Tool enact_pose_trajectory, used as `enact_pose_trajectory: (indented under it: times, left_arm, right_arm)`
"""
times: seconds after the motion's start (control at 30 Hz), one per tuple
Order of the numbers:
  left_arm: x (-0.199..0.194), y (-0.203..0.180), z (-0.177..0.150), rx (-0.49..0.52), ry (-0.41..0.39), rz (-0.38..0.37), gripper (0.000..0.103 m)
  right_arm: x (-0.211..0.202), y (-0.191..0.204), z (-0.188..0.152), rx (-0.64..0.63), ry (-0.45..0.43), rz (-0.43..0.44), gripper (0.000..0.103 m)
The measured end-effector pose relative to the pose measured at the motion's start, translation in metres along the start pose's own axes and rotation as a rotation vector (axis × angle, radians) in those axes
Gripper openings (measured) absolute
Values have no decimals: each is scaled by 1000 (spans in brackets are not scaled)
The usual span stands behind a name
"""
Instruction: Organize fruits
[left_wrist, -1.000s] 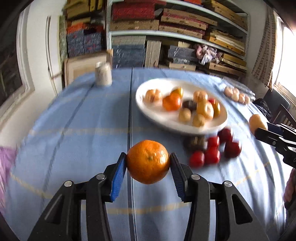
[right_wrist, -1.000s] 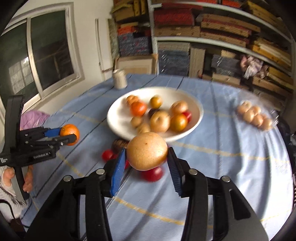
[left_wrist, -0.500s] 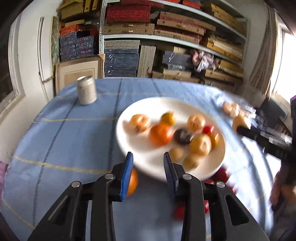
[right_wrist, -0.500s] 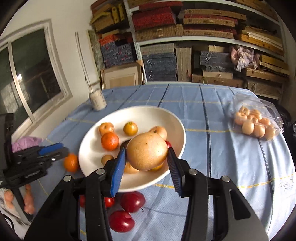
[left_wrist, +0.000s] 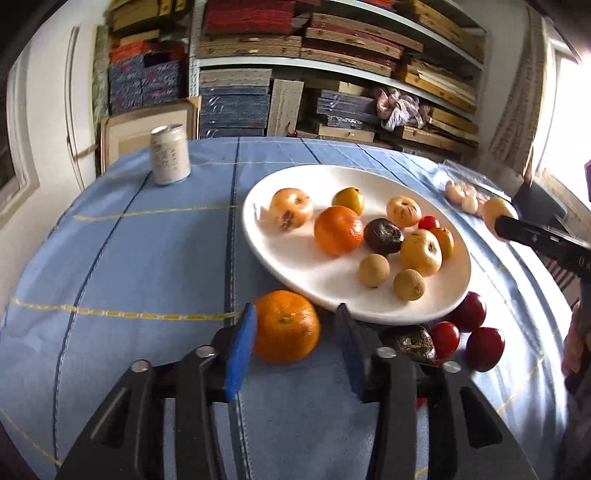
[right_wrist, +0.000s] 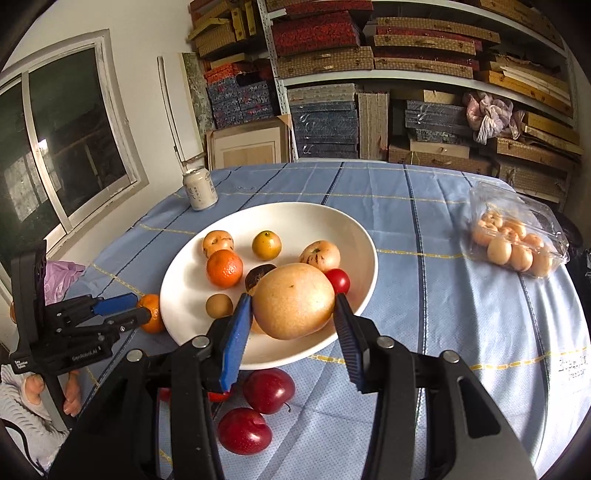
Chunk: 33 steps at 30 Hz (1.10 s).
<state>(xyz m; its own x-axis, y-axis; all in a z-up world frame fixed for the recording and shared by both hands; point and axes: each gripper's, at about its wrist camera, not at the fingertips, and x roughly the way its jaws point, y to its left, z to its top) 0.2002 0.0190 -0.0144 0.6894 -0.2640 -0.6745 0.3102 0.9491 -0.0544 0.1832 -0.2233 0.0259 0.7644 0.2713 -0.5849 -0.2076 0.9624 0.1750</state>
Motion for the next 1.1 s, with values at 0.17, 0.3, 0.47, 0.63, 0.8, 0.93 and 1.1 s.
enact_pose_trajectory:
  times: [0.17, 0.3, 0.47, 0.63, 0.8, 0.93, 1.1]
  left_arm:
    - [4, -12, -4, 80, 2, 41, 56]
    - [16, 2, -5, 52, 35, 76, 56]
    - [16, 11, -1, 14, 26, 48, 57]
    - [18, 0, -2, 73, 31, 74, 46]
    - [8, 7, -2, 28, 9, 44, 45]
    - [-23, -1, 14, 18, -93, 62, 45]
    - [-24, -24, 50, 30, -129, 46, 45]
  right_arm:
    - [1, -3, -1, 9, 5, -4, 44]
    - [3, -2, -1, 8, 10, -2, 44]
    - [4, -1, -2, 7, 14, 2, 44]
    - [4, -2, -2, 8, 14, 0, 44]
    - [3, -3, -3, 9, 12, -2, 44]
    - [-1, -7, -2, 19, -2, -6, 44]
    - [-5, -7, 2, 22, -17, -13, 44]
